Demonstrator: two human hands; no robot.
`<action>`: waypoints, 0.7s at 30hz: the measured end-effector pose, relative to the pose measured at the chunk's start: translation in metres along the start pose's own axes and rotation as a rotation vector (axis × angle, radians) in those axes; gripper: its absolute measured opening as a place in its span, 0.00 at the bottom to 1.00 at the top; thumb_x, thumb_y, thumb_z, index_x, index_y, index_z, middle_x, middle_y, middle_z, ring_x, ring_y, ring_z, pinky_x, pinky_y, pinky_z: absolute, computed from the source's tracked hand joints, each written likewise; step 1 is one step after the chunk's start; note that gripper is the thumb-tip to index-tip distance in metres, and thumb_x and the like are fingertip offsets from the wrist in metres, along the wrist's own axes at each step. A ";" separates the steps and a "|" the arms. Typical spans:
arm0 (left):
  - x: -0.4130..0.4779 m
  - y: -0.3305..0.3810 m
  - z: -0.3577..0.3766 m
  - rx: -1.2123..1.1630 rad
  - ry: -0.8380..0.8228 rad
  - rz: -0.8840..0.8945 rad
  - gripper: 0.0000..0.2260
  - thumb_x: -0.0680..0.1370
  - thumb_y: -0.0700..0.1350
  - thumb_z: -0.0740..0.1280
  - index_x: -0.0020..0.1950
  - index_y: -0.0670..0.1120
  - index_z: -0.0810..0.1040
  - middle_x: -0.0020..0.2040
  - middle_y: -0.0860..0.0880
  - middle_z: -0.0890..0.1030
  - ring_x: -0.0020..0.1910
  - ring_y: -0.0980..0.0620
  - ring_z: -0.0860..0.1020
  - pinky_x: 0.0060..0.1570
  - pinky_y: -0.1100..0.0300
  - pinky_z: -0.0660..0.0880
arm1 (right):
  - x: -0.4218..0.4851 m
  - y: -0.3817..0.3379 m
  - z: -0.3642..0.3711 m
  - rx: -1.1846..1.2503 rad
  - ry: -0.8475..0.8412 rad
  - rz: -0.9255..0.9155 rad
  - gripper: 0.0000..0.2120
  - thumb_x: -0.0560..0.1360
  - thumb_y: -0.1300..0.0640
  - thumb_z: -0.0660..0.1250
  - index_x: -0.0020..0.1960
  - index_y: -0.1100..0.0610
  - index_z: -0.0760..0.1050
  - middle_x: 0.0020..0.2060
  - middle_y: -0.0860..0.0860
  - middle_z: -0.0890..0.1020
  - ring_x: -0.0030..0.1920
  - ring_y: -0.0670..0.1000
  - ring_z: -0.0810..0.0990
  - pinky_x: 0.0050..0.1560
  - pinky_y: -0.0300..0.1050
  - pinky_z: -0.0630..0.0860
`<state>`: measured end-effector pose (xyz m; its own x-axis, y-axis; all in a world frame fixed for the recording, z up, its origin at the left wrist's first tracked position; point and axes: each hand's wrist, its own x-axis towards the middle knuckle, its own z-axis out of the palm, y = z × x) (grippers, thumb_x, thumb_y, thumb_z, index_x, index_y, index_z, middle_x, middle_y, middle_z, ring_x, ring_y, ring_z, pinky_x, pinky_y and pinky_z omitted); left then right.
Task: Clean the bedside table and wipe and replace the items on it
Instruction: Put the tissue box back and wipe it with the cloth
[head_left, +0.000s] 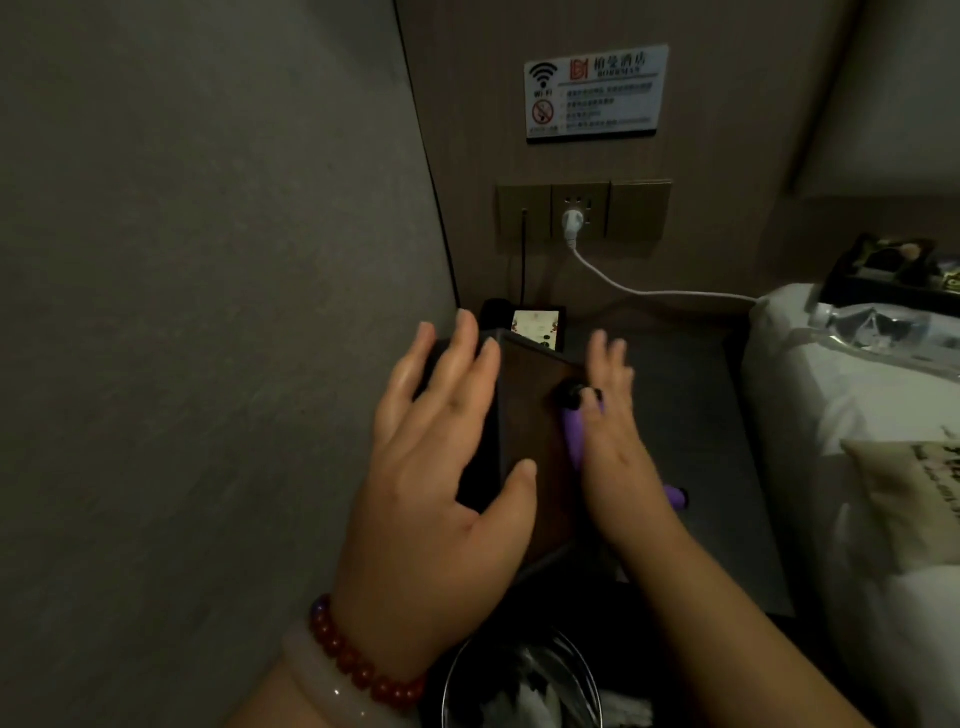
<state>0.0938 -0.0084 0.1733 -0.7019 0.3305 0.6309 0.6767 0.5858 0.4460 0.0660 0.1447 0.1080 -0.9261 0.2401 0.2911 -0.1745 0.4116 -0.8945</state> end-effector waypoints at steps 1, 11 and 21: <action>0.000 0.002 0.000 -0.003 0.003 -0.005 0.31 0.72 0.48 0.65 0.74 0.47 0.62 0.76 0.54 0.61 0.76 0.53 0.55 0.72 0.68 0.50 | 0.004 0.003 -0.004 0.008 0.017 0.082 0.19 0.76 0.40 0.42 0.64 0.27 0.39 0.67 0.30 0.36 0.71 0.39 0.34 0.75 0.57 0.40; 0.006 -0.001 0.000 0.046 0.044 0.004 0.30 0.73 0.47 0.64 0.74 0.45 0.62 0.75 0.51 0.61 0.76 0.50 0.56 0.73 0.62 0.52 | -0.022 0.012 0.006 0.013 -0.027 -0.035 0.21 0.78 0.39 0.42 0.68 0.27 0.38 0.71 0.31 0.35 0.73 0.42 0.33 0.75 0.54 0.40; 0.007 0.007 -0.011 0.059 0.015 0.099 0.28 0.73 0.46 0.65 0.73 0.43 0.64 0.75 0.47 0.62 0.76 0.46 0.57 0.74 0.59 0.53 | -0.017 -0.007 0.007 0.067 -0.021 -0.108 0.23 0.82 0.47 0.46 0.70 0.29 0.40 0.73 0.31 0.40 0.75 0.42 0.39 0.76 0.49 0.43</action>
<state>0.0961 -0.0103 0.1877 -0.6288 0.3782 0.6794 0.7280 0.5933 0.3435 0.0807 0.1319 0.1068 -0.9072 0.1790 0.3807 -0.2951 0.3742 -0.8792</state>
